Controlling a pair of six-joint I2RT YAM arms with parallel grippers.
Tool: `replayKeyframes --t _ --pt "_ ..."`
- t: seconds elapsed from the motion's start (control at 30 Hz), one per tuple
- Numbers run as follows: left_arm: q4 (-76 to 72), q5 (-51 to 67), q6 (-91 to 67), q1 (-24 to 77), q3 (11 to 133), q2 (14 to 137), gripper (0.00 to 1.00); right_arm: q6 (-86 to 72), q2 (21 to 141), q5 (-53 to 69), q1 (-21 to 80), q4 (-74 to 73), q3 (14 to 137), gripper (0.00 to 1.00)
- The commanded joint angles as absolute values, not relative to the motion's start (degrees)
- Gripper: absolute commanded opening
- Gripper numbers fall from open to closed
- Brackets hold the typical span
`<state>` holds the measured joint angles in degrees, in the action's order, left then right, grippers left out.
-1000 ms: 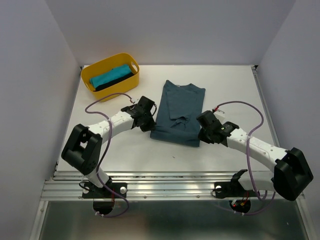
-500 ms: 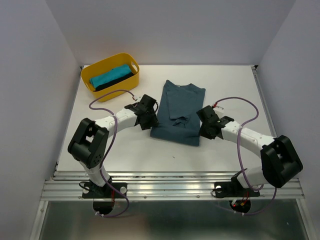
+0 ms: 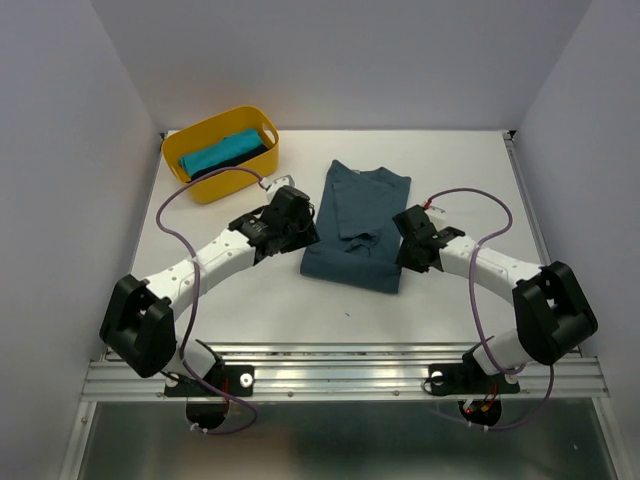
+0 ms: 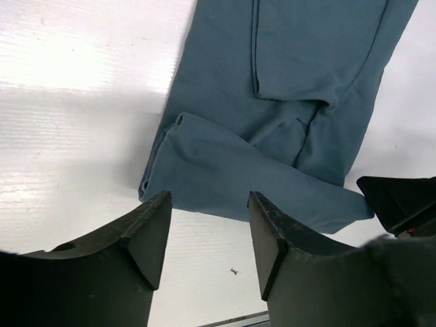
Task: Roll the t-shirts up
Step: Roll the T-shirt to the center of the board.
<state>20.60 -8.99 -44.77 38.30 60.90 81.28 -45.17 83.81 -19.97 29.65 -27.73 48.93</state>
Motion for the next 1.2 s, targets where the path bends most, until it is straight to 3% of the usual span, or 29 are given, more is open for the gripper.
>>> replayKeyframes --t 0.0,0.1,0.17,0.23,0.4,0.6,0.67,0.8,1.17 --pt "21.6 -7.8 -43.9 38.2 60.8 81.8 0.52 -44.9 81.5 -19.2 29.5 -25.5 50.7 0.34" --pt "21.0 -6.2 -43.4 39.6 60.5 81.6 0.37 -45.0 78.8 -18.6 29.5 -25.7 50.3 0.36" --pt "19.8 -5.7 -43.1 41.0 59.9 81.1 0.13 -45.3 76.5 -19.0 29.5 -27.3 50.4 0.37" --pt "19.1 -4.4 -42.6 43.0 59.9 81.4 0.0 -45.4 74.4 -19.6 29.5 -28.6 50.6 0.38" --pt "16.8 -2.9 -43.1 44.6 59.9 85.2 0.0 -43.5 69.9 -17.7 29.5 -31.6 50.3 0.33" --pt "14.2 -1.9 -41.7 44.6 63.4 92.5 0.0 -43.1 69.3 -11.9 35.0 -30.9 49.4 0.04" --pt "13.5 -2.3 -41.0 44.6 64.3 95.0 0.0 -43.8 71.1 -10.9 38.0 -30.1 49.7 0.01" --pt "12.8 -3.0 -40.6 44.5 65.5 97.9 0.0 -44.2 73.5 -8.4 39.0 -27.1 49.2 0.01" --pt "12.3 -2.9 -40.3 43.0 64.9 99.8 0.0 -41.8 84.4 -15.1 36.9 -26.2 52.9 0.01"
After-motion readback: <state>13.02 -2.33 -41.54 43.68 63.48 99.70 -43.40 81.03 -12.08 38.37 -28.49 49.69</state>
